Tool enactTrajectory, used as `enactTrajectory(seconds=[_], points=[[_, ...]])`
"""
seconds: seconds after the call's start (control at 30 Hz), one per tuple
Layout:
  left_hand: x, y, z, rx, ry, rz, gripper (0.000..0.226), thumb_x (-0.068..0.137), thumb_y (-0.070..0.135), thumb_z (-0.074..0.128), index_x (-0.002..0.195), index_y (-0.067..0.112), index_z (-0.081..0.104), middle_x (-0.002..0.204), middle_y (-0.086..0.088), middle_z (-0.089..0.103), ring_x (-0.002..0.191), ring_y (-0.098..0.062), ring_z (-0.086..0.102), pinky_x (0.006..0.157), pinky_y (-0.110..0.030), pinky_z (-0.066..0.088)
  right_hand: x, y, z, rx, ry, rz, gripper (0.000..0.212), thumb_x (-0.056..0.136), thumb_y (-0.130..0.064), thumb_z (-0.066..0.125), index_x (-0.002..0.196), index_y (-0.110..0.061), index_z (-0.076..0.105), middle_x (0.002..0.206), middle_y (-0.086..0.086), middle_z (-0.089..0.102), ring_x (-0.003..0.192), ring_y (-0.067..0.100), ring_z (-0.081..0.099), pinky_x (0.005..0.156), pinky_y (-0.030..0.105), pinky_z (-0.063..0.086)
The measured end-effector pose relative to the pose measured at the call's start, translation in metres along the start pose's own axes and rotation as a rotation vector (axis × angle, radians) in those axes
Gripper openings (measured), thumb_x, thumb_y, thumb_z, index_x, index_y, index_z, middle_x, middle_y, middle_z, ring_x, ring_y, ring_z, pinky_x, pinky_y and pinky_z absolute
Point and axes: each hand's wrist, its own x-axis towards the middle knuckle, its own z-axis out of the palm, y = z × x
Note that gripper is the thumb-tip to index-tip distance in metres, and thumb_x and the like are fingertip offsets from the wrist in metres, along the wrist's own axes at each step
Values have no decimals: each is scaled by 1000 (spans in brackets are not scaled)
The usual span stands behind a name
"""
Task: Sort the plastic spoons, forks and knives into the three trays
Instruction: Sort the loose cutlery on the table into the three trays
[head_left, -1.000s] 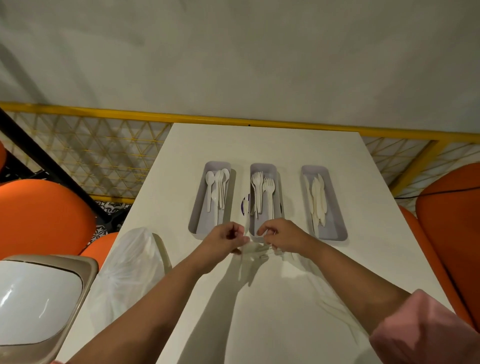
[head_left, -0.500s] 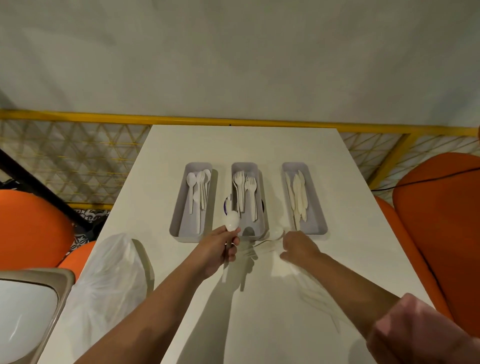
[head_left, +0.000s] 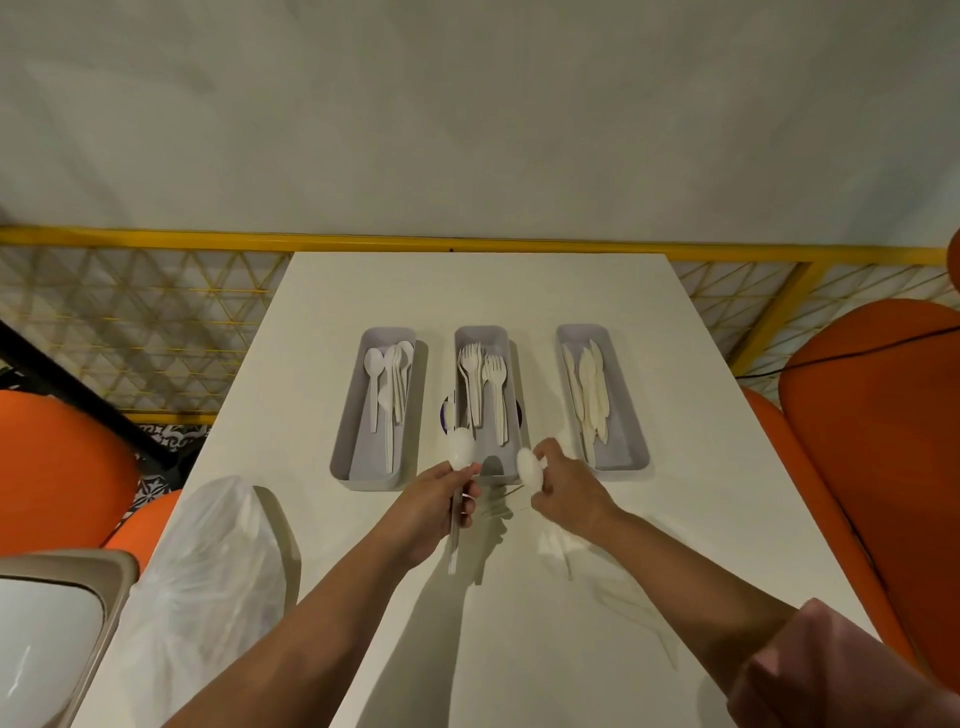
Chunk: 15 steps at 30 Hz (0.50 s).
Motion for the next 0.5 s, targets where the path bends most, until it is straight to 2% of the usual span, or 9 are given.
enactTrajectory(seconds=[0.13,0.23,0.33,0.43,0.5], points=[[2,1,2,22,-20,19,19,98,20,43,100,7,57,73,-5,57,64,-16,51,63,-27,44,2,-21,-15,451,-15,-98,61,81,1,62,131,-16,31,108,19,57,78,24,58,55,18,47],[2,3,7,66,-90,30,35,101,29,35,106,5,60,86,-12,65,79,-21,60,76,-32,49,4,-35,-19,659,-106,-98,60,82,5,62,131,-16,35,113,21,59,72,22,64,57,21,54],[1,10,14,71,-114,16,45,102,34,27,105,8,63,79,-7,64,71,-18,58,71,-29,47,7,-41,-12,672,-97,-106,54,83,3,63,130,-13,42,112,18,60,77,24,64,64,25,56],[3,15,17,61,-103,-6,45,102,37,27,103,7,61,80,-7,64,57,-16,53,62,-29,46,12,-39,-5,487,68,-153,44,83,-11,68,124,-12,51,100,10,51,76,11,52,67,13,45],[4,15,15,86,-96,5,41,101,36,30,100,7,59,82,-7,62,53,-15,48,56,-27,43,16,-37,-6,384,100,-174,43,84,-19,68,123,-12,54,97,3,43,76,7,45,67,9,40]])
